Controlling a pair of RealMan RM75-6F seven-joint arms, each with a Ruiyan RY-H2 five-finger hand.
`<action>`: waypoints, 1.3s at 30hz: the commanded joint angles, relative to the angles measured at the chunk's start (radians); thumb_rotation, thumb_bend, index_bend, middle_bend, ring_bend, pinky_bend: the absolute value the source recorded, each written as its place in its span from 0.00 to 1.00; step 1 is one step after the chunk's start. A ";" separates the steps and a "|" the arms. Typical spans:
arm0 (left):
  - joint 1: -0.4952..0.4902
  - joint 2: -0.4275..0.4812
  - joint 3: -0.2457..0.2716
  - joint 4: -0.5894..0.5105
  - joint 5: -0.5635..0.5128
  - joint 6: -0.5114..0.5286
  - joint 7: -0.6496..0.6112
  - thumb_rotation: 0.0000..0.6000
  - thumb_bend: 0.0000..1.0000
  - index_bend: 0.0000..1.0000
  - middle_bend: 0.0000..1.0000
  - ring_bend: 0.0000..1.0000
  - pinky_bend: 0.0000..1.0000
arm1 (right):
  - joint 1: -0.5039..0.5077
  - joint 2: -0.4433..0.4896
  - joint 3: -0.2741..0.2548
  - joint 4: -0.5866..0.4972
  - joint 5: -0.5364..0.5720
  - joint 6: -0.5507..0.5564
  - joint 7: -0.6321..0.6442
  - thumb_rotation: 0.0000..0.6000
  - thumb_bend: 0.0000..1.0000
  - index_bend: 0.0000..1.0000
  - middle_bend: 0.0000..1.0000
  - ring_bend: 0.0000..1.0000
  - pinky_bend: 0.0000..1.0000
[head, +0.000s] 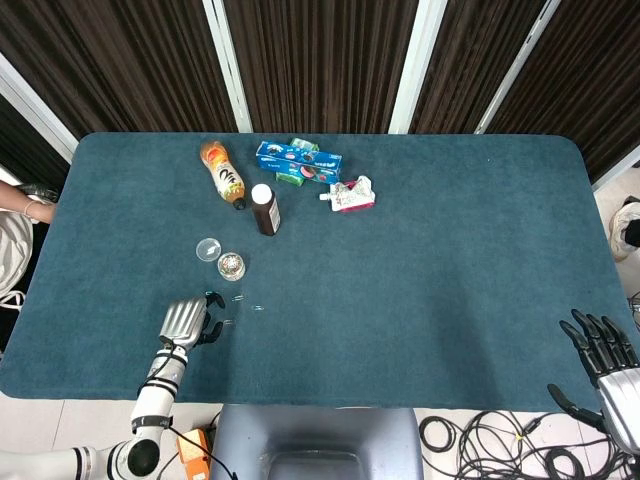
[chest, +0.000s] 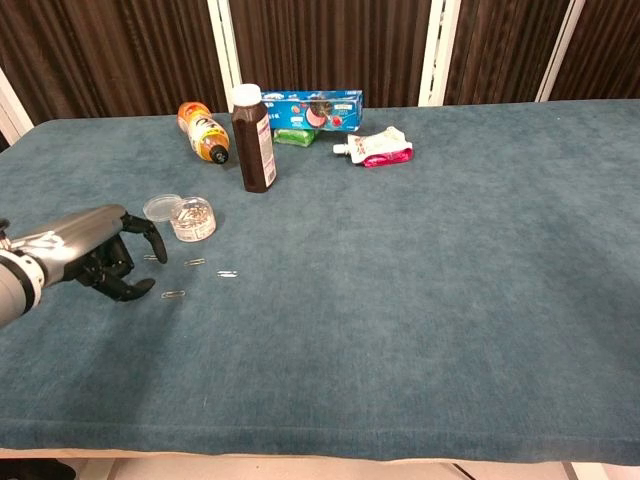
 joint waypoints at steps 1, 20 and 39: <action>0.004 -0.011 0.008 0.007 0.005 -0.005 -0.001 1.00 0.37 0.43 1.00 1.00 1.00 | 0.001 -0.001 0.001 -0.001 0.001 0.000 0.002 1.00 0.18 0.00 0.00 0.00 0.02; -0.018 -0.093 -0.010 0.100 -0.026 -0.039 0.054 1.00 0.36 0.49 1.00 1.00 1.00 | 0.010 0.002 -0.002 -0.003 -0.003 -0.014 -0.005 1.00 0.18 0.00 0.00 0.00 0.02; -0.031 -0.103 -0.010 0.138 -0.042 -0.062 0.088 1.00 0.37 0.51 1.00 1.00 1.00 | -0.004 0.007 0.001 0.010 0.003 0.018 0.032 1.00 0.18 0.00 0.00 0.00 0.02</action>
